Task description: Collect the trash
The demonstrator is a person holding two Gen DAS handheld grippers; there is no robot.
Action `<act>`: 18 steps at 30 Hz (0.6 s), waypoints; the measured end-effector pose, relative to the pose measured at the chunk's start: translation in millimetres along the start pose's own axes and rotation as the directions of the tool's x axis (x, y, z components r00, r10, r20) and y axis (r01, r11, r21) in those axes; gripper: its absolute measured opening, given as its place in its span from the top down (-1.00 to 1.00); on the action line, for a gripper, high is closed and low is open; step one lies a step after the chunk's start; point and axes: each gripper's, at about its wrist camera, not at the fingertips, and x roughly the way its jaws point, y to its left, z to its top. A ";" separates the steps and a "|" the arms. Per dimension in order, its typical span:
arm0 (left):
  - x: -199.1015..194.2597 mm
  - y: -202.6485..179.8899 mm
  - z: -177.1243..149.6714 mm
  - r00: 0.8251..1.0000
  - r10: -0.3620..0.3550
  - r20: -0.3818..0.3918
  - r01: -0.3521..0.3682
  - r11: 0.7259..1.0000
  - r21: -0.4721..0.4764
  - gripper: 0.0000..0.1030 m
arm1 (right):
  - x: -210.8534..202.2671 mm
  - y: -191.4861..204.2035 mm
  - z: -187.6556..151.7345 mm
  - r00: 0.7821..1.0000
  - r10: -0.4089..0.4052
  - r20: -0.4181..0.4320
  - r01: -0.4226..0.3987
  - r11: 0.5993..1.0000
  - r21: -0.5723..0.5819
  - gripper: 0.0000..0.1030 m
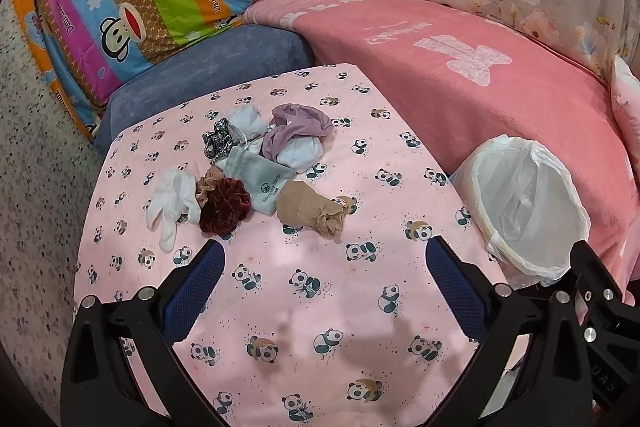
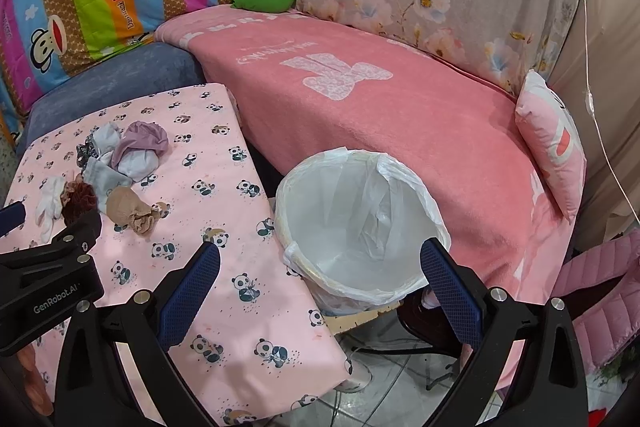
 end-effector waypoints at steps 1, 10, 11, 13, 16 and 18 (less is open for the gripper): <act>-0.3 1.0 -0.3 1.000 -0.001 -0.001 0.001 1.000 -0.003 -0.87 | -0.8 0.7 -0.2 1.000 -0.001 0.000 0.001 1.000 0.000 -0.90; -0.5 10.9 -0.1 1.000 -0.010 -0.002 0.010 1.000 -0.016 -0.87 | -5.7 10.4 -0.1 1.000 -0.008 -0.007 0.008 1.000 -0.003 -0.90; 0.2 12.1 0.3 1.000 -0.012 -0.003 0.012 1.000 -0.018 -0.87 | -6.4 12.1 0.0 1.000 -0.011 -0.011 0.011 1.000 -0.004 -0.90; 1.8 14.2 1.1 1.000 -0.016 -0.008 0.016 1.000 -0.019 -0.87 | -6.6 15.2 1.4 1.000 -0.015 -0.019 0.015 1.000 -0.004 -0.90; 4.4 16.2 2.7 1.000 -0.020 -0.014 0.020 1.000 -0.018 -0.86 | -7.3 20.4 3.1 0.999 -0.023 -0.028 0.023 1.000 -0.003 -0.90; 4.9 18.2 3.3 1.000 -0.023 -0.016 0.023 1.000 -0.020 -0.86 | -6.9 21.9 3.8 0.999 -0.029 -0.034 0.029 1.000 -0.002 -0.90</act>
